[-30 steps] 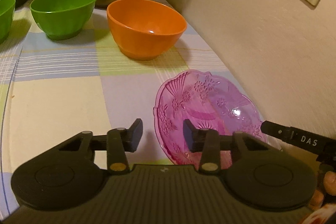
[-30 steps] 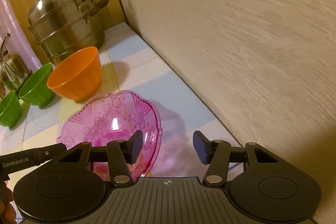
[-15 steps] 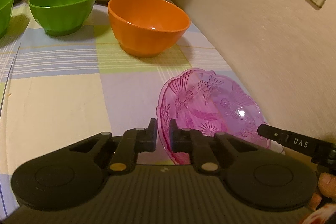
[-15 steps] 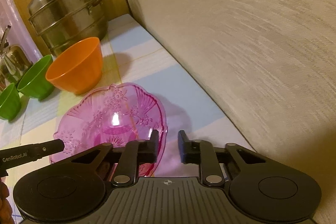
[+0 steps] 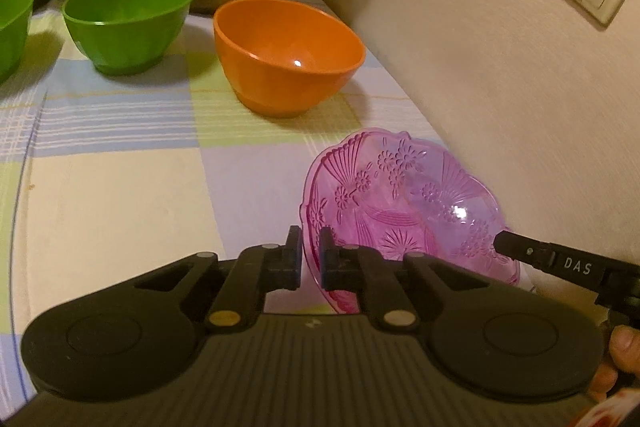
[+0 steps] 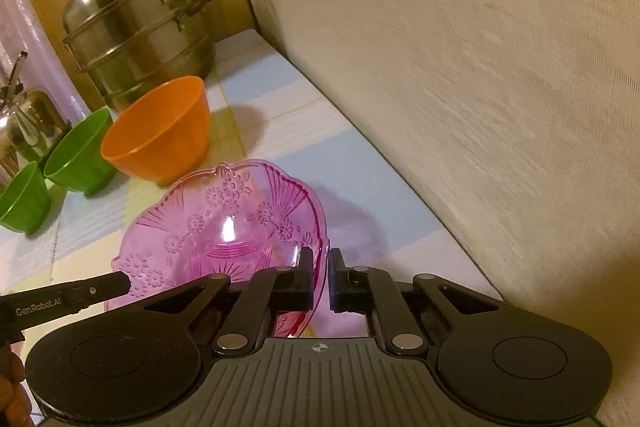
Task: Organize plates and bowls
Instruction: 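Lift the small pink plate and carry it over the first pink plate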
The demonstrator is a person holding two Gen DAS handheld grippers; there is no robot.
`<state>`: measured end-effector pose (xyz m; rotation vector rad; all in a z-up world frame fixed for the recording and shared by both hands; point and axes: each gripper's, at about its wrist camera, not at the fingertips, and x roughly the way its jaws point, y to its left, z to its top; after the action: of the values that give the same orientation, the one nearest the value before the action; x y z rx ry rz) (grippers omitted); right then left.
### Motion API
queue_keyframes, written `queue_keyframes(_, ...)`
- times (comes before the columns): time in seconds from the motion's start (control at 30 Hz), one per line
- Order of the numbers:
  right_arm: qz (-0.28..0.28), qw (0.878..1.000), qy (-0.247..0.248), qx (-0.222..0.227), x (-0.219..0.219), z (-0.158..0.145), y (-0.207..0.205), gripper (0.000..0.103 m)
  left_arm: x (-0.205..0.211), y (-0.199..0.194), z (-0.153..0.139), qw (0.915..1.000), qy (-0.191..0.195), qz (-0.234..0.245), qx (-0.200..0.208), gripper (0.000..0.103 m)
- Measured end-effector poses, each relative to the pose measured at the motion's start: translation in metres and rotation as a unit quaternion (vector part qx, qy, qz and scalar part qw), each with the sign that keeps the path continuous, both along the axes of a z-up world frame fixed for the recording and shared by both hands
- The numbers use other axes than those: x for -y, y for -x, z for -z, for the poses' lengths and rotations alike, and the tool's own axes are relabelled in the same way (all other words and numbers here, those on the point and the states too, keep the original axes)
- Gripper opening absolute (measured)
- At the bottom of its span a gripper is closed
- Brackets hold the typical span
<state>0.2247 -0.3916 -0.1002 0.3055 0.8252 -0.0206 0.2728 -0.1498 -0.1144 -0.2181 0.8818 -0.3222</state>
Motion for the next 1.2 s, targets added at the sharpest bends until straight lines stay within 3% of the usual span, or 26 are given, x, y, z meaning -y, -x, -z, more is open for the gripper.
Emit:
queue_keyframes(0.5, -0.047, 0.998, -0.010, 0.031, -0.059, -0.059, 0.013, 0.007, -0.072, 0.027, -0.058, 0.9979, -0.002, -0.053, 0.036, 0.007)
queue_keyframes(0.83, -0.114, 0.992, -0.021, 0.047, -0.141, -0.086, 0.024, 0.007, -0.158, 0.060, -0.088, 0.9910, -0.011, -0.121, 0.056, 0.007)
queue_keyframes(1.2, -0.188, 0.980, -0.037, 0.045, -0.246, -0.094, 0.031, 0.008, -0.260, 0.091, -0.104, 0.9805, -0.026, -0.187, 0.055, 0.007)
